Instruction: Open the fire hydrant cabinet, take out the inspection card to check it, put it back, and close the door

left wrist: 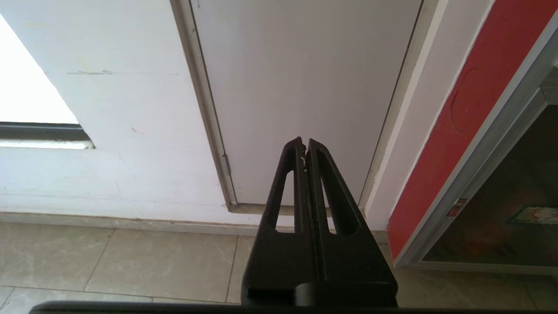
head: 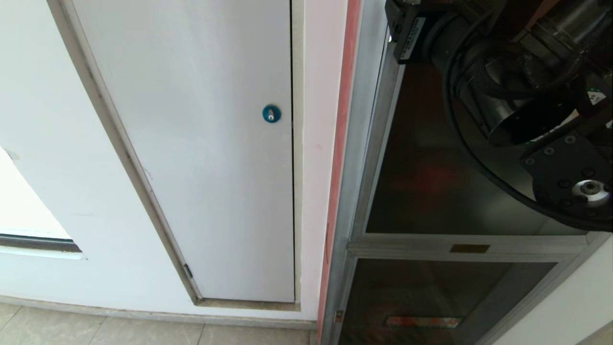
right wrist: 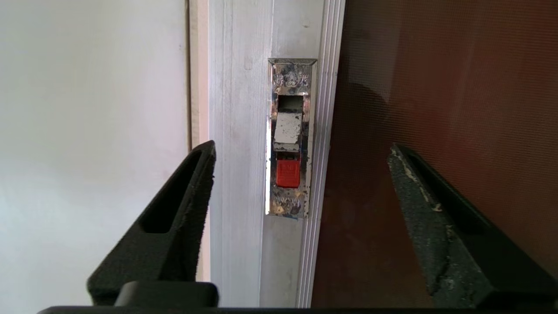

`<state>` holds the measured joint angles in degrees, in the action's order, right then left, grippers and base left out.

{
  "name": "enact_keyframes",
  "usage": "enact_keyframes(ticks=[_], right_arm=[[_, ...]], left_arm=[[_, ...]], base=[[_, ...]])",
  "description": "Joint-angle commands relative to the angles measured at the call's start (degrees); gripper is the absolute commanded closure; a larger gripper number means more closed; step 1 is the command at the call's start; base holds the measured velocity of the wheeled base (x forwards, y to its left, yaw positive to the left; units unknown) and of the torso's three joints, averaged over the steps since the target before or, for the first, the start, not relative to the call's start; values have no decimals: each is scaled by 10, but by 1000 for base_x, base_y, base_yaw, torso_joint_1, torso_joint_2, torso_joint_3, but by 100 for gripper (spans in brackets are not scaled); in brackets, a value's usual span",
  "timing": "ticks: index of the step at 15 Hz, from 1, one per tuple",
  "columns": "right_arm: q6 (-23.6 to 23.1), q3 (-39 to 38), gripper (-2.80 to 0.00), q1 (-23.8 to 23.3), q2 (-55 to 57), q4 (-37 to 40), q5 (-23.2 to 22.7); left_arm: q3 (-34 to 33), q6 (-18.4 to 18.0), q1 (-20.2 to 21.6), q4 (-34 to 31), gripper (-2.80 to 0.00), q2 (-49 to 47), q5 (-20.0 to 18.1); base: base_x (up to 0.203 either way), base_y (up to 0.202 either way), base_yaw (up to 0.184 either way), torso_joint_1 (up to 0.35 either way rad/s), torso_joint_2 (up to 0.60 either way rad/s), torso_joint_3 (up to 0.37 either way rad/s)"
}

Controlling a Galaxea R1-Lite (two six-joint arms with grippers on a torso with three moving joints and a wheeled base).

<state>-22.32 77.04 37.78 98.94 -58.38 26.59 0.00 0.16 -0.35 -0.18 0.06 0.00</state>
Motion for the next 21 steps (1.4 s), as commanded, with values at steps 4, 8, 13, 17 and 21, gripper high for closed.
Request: enact_keyframes(ticks=[4, 8, 13, 17, 21], right_arm=[[-2, 13, -280, -8, 13, 8, 1], [-1, 27, -280, -14, 21, 8, 1], [-2, 35, 0, -15, 22, 12, 1], [-1, 52, 0, -16, 29, 26, 1], [-1, 70, 0, -18, 35, 48, 1]], left_arm=[[-1, 0, 0, 0, 0, -1, 0], [-1, 0, 0, 0, 0, -1, 0], [-1, 0, 0, 0, 0, -1, 0], [-1, 0, 0, 0, 0, -1, 0], [-1, 0, 0, 0, 0, -1, 0]], base=[[0, 0, 0, 0, 0, 0], [0, 0, 0, 0, 0, 0], [0, 0, 0, 0, 0, 0], [0, 0, 0, 0, 0, 0], [0, 0, 0, 0, 0, 0]])
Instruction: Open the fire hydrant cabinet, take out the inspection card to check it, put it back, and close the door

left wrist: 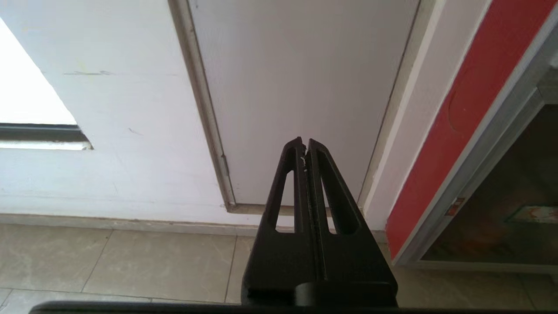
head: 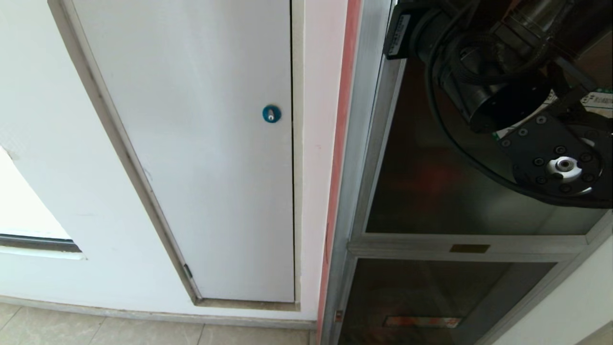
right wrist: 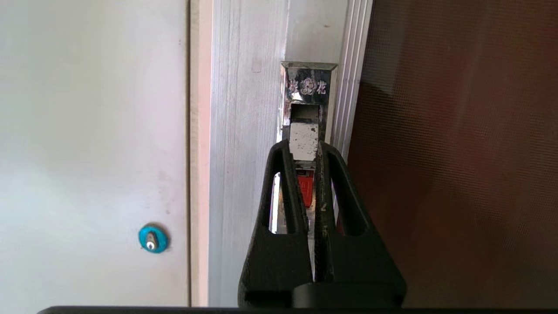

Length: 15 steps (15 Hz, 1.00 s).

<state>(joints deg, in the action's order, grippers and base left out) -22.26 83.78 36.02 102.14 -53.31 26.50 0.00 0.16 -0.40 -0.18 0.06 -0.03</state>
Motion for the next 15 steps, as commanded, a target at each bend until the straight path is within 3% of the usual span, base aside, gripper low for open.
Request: enact_keyframes(ticks=[1, 15], right_arm=[[-2, 3, 0, -1, 3, -2, 2], [-1, -12, 0, 2, -26, -6, 4]], left_arm=[[-1, 0, 0, 0, 0, -1, 0], [-1, 0, 0, 0, 0, -1, 0]], base=[[0, 0, 0, 0, 0, 0], [0, 0, 0, 0, 0, 0]])
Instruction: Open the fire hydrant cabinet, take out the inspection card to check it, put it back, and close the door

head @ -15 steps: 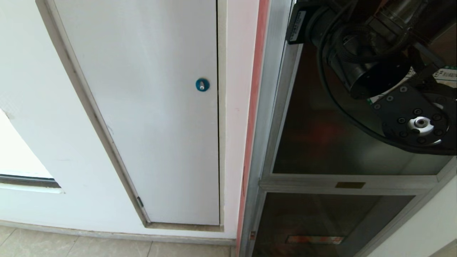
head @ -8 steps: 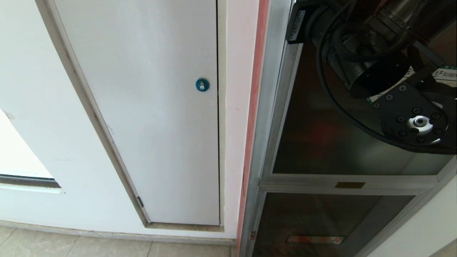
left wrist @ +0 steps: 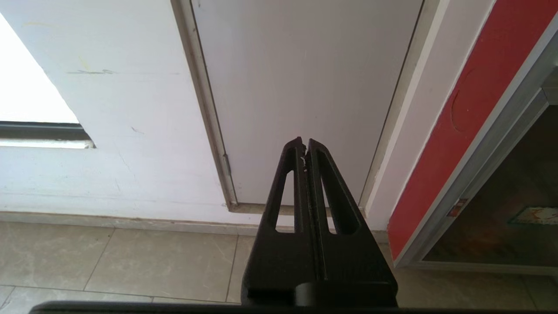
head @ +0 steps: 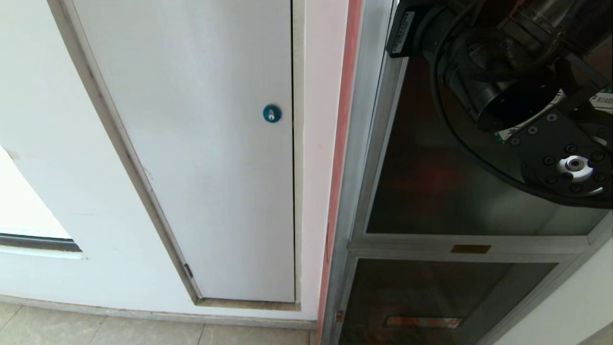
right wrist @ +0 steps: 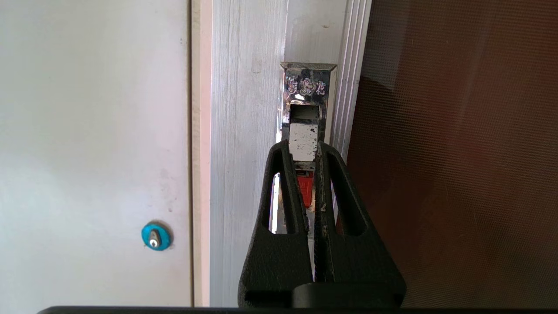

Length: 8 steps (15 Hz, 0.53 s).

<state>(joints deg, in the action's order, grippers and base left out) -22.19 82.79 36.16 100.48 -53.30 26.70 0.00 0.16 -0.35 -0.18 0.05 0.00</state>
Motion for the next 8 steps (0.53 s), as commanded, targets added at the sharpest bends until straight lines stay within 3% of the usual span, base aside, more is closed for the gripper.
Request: enact_keyframes(ticks=[1, 8], right_arm=[[-1, -9, 0, 2, -15, -6, 3], [-1, -41, 0, 11, -48, -8, 4]], left_arm=[[-1, 0, 0, 0, 0, 0, 0], [-1, 0, 0, 0, 0, 0, 0]], base=[[0, 0, 0, 0, 0, 0], [0, 0, 0, 0, 0, 0]])
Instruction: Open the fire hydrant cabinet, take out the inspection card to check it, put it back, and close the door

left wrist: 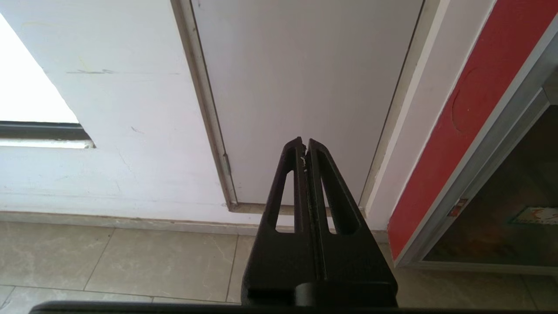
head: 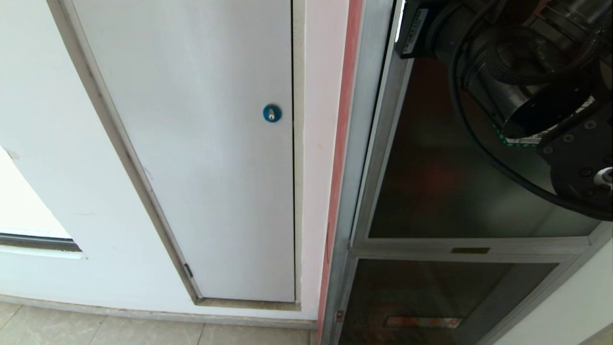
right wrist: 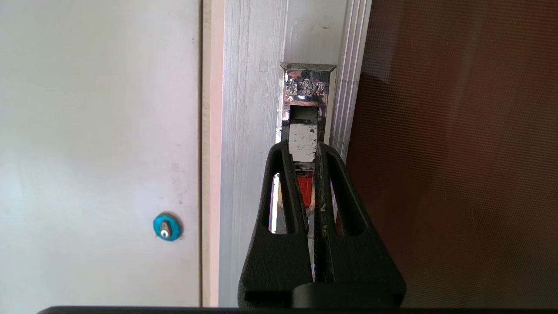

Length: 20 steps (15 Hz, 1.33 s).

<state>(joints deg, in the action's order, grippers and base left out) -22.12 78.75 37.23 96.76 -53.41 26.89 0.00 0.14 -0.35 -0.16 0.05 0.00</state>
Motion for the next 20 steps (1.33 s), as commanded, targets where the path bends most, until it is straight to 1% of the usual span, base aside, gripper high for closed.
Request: enact_keyframes(ticks=[1, 8, 9, 13, 15, 17, 20], right_arm=[[-1, -4, 0, 0, -13, -6, 3], [-2, -29, 0, 1, -21, -5, 4], [-2, -35, -280, 1, -26, -2, 4], [-2, -47, -280, 11, -36, 0, 6], [-2, -59, -280, 22, -55, 14, 6], [-2, -78, -280, 29, -70, 31, 7], [-2, -114, -280, 43, -86, 34, 6]], left_arm=[[-1, 0, 0, 0, 0, 0, 0], [-1, 0, 0, 0, 0, 0, 0], [-1, 0, 0, 0, 0, 0, 0], [-1, 0, 0, 0, 0, 0, 0], [-1, 0, 0, 0, 0, 0, 0], [-1, 0, 0, 0, 0, 0, 0], [-1, 0, 0, 0, 0, 0, 0]], base=[[0, 0, 0, 0, 0, 0], [0, 0, 0, 0, 0, 0], [0, 0, 0, 0, 0, 0], [0, 0, 0, 0, 0, 0], [0, 0, 0, 0, 0, 0], [0, 0, 0, 0, 0, 0], [0, 0, 0, 0, 0, 0]])
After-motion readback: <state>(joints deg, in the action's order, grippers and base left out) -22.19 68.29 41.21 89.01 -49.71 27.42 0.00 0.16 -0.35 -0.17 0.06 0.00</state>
